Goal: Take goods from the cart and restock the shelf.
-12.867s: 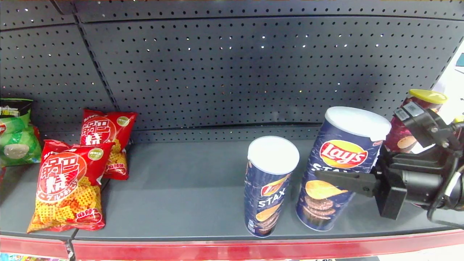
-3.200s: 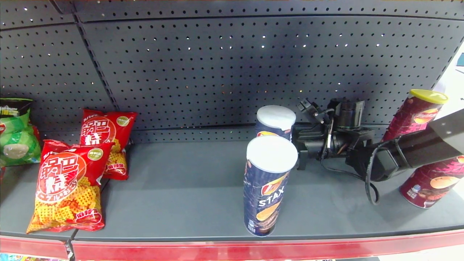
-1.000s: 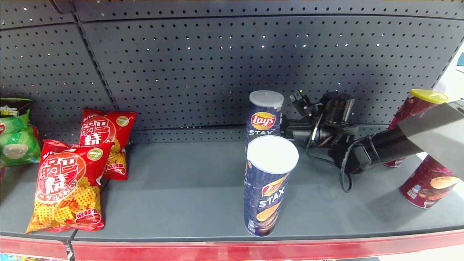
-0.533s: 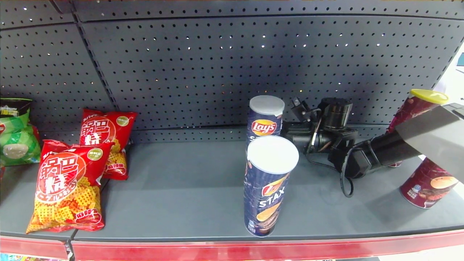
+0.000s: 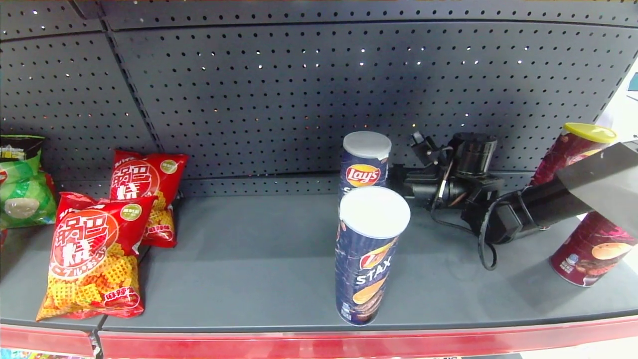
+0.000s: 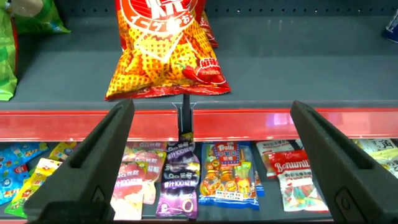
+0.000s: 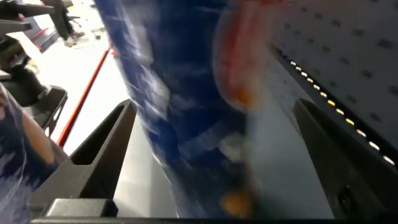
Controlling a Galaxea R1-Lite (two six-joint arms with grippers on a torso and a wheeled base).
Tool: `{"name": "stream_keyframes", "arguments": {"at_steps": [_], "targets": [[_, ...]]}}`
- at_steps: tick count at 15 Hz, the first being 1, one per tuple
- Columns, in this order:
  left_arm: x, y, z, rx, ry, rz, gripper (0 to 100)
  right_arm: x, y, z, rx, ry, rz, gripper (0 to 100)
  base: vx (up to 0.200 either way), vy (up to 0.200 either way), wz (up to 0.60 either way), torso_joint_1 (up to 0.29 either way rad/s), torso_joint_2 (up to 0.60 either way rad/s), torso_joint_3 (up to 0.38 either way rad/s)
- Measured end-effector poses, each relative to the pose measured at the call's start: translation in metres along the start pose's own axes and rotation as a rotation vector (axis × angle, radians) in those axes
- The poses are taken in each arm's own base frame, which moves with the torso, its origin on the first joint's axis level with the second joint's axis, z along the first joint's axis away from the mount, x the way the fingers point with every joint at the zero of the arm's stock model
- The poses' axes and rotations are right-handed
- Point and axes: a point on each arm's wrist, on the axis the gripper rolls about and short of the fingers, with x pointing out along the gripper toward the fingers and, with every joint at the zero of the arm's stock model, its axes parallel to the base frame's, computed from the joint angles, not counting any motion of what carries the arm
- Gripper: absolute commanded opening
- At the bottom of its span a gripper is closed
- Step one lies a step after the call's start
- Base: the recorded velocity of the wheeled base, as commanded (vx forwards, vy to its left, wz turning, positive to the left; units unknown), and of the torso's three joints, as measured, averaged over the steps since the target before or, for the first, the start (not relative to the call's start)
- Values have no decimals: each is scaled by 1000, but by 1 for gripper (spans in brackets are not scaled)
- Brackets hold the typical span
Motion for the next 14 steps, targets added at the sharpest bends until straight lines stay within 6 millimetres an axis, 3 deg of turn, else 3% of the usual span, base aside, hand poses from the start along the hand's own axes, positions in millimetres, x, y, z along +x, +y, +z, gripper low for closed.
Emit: {"name": "stream_keyframes", "arguments": {"at_steps": [5,14], "targets": [[0,0,0,0,0,0,100,-29,3,7,6,4,-50,100,0,0,0,0,0,0],[0,0,0,0,0,0,100,-56,38,24,15,13,-80,100,0,0,0,0,0,0]]}}
